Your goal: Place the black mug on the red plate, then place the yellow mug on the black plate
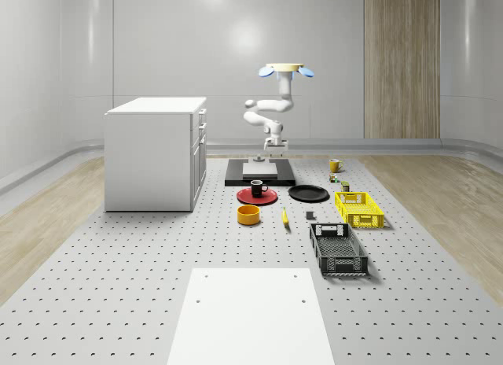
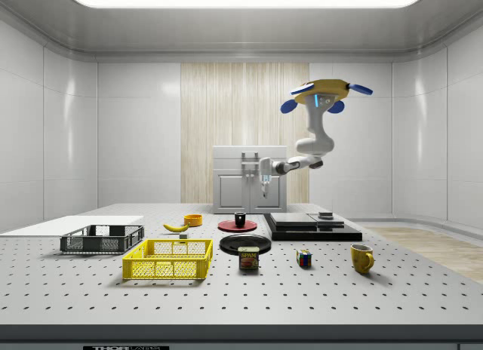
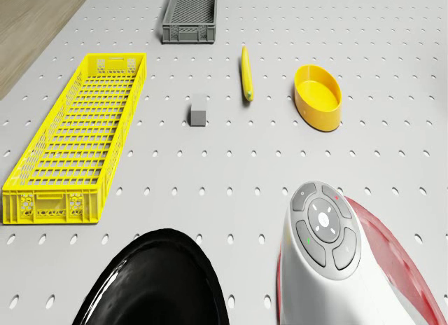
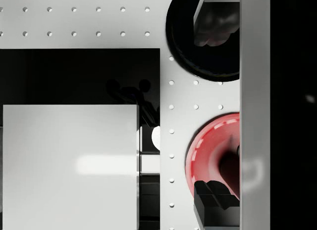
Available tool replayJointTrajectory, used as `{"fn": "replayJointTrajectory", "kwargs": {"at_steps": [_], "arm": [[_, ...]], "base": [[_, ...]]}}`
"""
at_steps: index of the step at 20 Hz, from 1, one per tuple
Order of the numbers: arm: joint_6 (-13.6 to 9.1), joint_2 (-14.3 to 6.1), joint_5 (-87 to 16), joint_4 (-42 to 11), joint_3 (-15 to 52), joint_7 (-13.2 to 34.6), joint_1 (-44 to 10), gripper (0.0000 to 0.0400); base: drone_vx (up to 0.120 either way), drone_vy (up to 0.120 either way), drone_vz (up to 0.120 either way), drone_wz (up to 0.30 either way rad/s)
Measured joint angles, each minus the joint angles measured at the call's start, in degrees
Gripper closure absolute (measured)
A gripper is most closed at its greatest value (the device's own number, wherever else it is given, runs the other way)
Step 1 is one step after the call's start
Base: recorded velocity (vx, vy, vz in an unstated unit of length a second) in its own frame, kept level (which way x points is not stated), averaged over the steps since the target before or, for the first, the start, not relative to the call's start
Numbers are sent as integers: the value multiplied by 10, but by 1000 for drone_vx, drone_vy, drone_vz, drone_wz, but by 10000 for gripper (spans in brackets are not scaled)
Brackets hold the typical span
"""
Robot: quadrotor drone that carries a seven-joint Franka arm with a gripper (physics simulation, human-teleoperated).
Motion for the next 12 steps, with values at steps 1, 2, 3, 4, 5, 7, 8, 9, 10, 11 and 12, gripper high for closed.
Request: {"fn": "replayJointTrajectory", "kwargs": {"at_steps": [1, 2, 3, 4, 5, 7, 8, 9, 10, 11, 12], "arm": [[0, 0, 0, 0, 0, 0, 0, 0], [0, 0, 0, 0, 0, 0, 0, 0], [1, -1, 0, 0, 0, 0, 0, 0], [1, -1, 0, 0, 0, 0, 0, 0], [1, -1, 0, 0, 0, 0, -1, 0], [1, -1, 1, 0, 0, 1, -1, 0], [1, -2, 1, 0, 0, 1, -1, 0], [2, -2, 1, 0, 0, 1, -1, 0], [2, -2, 1, 0, 0, 1, -1, 0], [2, -2, 1, 0, 0, 1, -1, 0], [2, -2, 1, 0, 0, 1, -1, 0]], "base": [[-120, 120, 0, 0], [-120, 120, 0, 0], [-120, 120, 0, 0], [-120, 120, 0, 0], [-120, 120, 0, 0], [-120, 120, 0, 0], [-120, 120, 0, 0], [-120, 120, 0, 0], [-120, 120, 0, 0], [-120, 120, 0, 0], [-120, 120, 0, 0]]}}
